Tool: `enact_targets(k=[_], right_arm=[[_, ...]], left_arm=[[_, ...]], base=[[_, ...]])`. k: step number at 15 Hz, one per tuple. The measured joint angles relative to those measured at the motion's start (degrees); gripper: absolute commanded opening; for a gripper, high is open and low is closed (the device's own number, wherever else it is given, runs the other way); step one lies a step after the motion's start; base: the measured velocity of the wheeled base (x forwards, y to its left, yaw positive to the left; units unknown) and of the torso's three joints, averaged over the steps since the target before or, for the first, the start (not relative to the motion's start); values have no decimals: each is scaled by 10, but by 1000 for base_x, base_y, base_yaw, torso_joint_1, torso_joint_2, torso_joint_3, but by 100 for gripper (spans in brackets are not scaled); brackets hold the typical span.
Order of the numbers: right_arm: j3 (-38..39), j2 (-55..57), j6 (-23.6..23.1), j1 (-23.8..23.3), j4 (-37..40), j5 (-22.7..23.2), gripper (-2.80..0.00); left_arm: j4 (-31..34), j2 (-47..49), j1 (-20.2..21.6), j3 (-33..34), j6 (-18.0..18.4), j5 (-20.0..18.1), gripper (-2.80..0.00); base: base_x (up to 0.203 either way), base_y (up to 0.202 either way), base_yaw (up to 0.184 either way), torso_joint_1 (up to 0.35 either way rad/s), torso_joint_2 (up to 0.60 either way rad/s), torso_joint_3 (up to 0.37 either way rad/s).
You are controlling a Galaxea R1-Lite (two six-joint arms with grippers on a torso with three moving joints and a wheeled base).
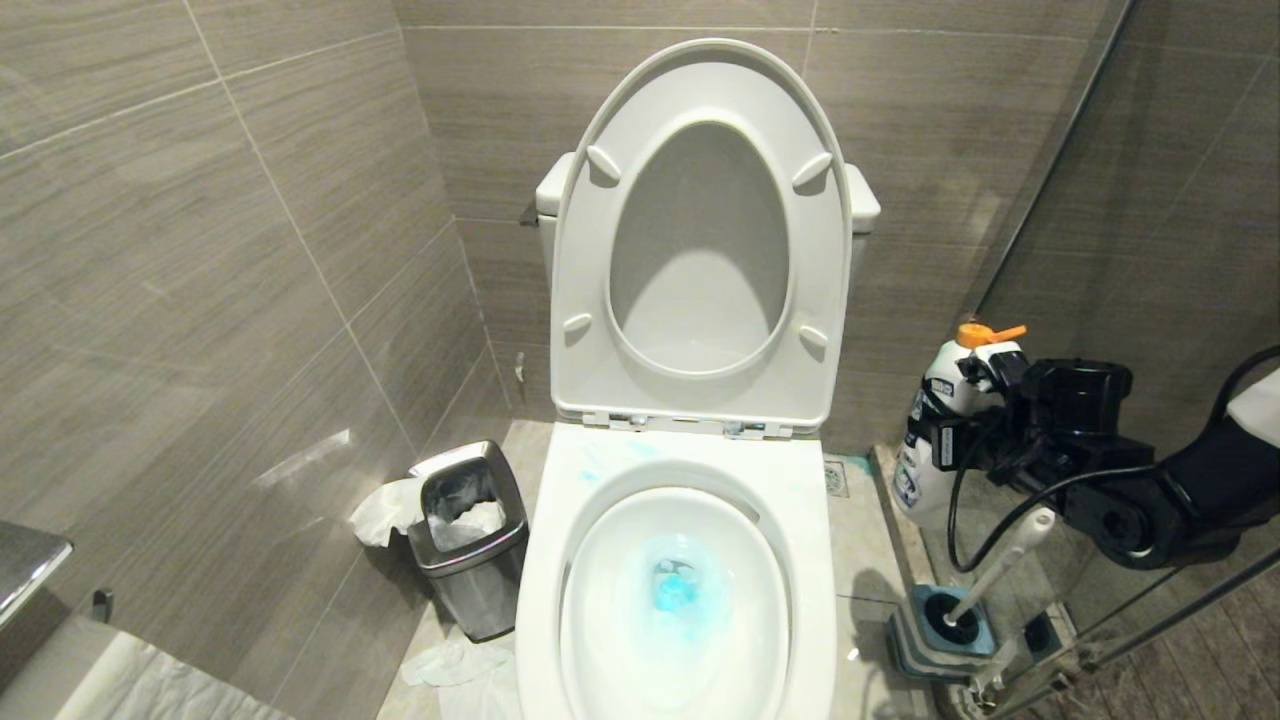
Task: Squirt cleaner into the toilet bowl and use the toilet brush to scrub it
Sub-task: Place the cleaning agent on the floor
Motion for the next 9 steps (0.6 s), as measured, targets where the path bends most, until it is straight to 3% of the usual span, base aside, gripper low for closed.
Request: enact_targets(k=[9], right_arm=[[-85, 74, 2, -2, -6, 7, -280]], left_arm=[[0, 0, 0, 0, 0, 0, -280]], base=[[0, 0, 0, 0, 0, 0]])
